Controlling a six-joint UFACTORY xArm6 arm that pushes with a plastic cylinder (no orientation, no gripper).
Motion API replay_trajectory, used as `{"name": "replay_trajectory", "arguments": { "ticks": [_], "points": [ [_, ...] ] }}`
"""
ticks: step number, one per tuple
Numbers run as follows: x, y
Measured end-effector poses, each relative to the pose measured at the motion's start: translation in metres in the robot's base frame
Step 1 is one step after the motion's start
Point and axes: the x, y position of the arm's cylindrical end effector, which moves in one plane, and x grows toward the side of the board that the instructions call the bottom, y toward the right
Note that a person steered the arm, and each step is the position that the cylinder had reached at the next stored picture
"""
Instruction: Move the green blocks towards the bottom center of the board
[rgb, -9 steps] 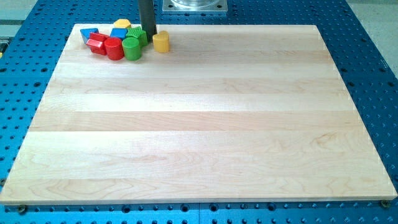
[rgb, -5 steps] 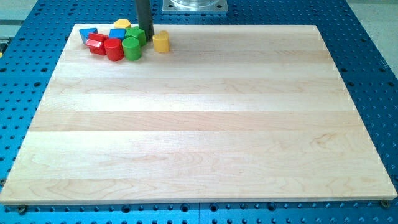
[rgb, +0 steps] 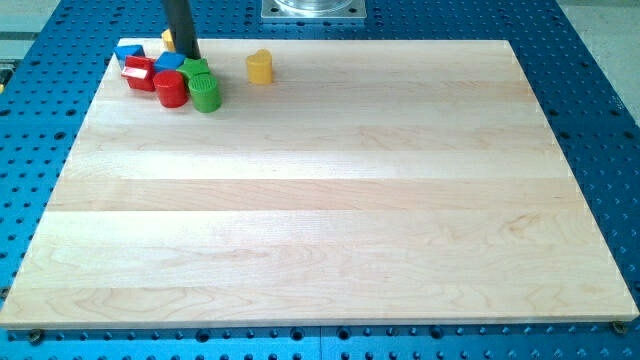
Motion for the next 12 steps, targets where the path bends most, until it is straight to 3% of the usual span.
{"name": "replay_trajectory", "arguments": {
  "ticks": [2,3,4,5,6,7,8,10,11,12],
  "points": [
    [0.056,0.047],
    [0.078,0.044],
    [0.073,-0.002],
    [0.116,0.014],
    [0.125,0.069],
    [0.145,0.086],
    [0.105,0.092],
    [0.144,0.12],
    [0.144,0.108],
    [0.151,0.014]
  ]
}}
